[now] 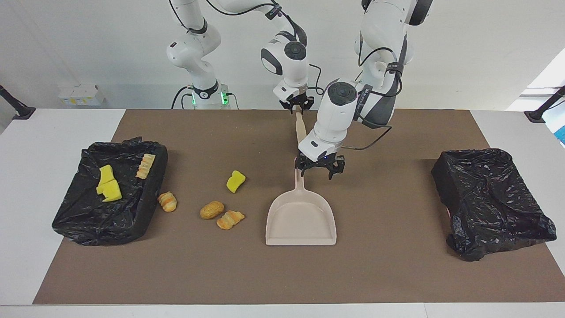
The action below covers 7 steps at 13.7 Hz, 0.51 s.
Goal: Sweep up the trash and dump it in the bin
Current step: 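Reach the left gripper toward the dustpan while the right gripper holds the brush, then grasp the dustpan with the left gripper while the right gripper carries the brush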
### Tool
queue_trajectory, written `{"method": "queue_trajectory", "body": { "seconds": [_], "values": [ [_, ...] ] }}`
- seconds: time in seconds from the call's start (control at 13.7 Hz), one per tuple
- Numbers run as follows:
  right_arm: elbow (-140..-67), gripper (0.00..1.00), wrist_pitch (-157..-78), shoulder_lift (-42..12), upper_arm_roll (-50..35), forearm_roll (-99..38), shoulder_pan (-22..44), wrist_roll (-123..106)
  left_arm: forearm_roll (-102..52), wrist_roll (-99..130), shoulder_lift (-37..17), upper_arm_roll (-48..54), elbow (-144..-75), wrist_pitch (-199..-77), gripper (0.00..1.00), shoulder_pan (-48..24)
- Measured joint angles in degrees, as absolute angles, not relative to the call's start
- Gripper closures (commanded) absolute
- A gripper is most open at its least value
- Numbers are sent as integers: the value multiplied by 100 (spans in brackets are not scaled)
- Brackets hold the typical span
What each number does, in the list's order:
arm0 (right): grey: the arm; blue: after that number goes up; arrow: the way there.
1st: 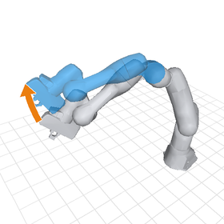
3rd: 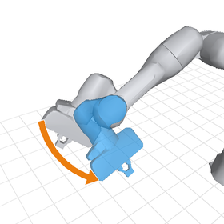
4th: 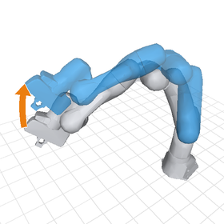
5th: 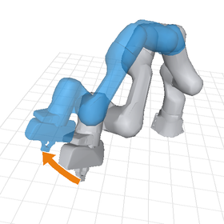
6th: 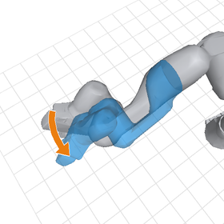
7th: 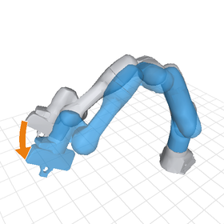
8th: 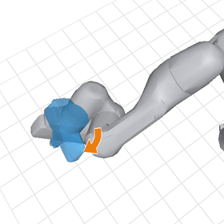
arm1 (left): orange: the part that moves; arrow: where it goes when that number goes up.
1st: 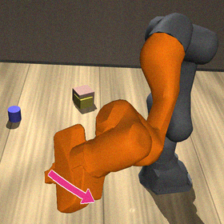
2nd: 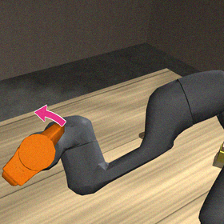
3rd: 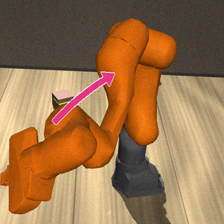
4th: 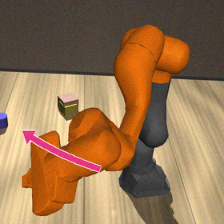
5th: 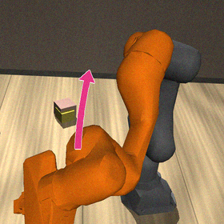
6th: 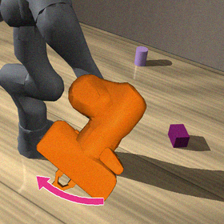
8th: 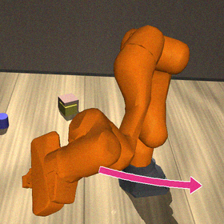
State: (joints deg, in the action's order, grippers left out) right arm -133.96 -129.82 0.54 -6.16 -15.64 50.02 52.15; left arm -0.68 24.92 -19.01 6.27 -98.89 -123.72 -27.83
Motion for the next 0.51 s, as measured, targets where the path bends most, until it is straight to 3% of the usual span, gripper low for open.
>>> {"method": "queue_trajectory", "body": {
  "seconds": [0.15,0.51],
  "values": [
    [-13350,100,-12873,37,-614,-1570,4996,5210,-68,2516,-1901,627,-9936,-12430,0,-2827],
    [-12866,100,-11715,145,-553,-1576,4541,5190,-69,2625,-2116,629,-10001,-12840,0,-2940]
  ]
}}
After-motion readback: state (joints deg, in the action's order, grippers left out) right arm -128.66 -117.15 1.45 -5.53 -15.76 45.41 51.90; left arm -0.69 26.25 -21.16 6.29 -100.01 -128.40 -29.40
